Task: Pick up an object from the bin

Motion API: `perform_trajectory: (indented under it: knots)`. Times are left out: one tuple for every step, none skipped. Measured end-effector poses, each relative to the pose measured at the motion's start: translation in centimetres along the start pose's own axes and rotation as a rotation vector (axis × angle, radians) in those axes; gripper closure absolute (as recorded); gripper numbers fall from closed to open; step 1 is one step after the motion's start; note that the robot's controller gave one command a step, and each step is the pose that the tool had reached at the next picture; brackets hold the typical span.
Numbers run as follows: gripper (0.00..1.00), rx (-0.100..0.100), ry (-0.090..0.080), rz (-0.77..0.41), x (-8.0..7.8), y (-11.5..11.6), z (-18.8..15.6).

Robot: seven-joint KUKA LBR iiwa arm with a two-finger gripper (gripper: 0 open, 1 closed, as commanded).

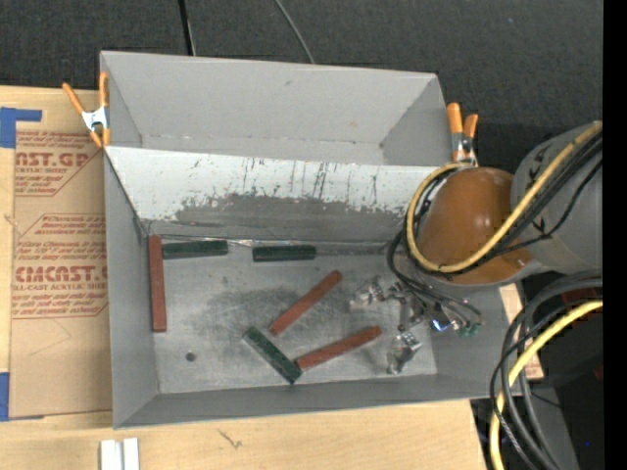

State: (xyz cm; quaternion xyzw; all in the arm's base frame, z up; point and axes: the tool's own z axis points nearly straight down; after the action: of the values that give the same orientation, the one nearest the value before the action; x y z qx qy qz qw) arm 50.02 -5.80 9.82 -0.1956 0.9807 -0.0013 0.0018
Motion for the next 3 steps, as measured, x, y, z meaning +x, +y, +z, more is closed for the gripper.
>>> perform_trajectory:
  knots:
    - [1.0, 0.006, -0.003, 0.175, 0.34, 3.51, 2.3]
    - [1.0, 0.006, -0.003, 0.175, 0.33, 3.51, 2.3]
    - [1.0, 0.002, 0.0, 0.175, 0.39, 3.58, 1.66]
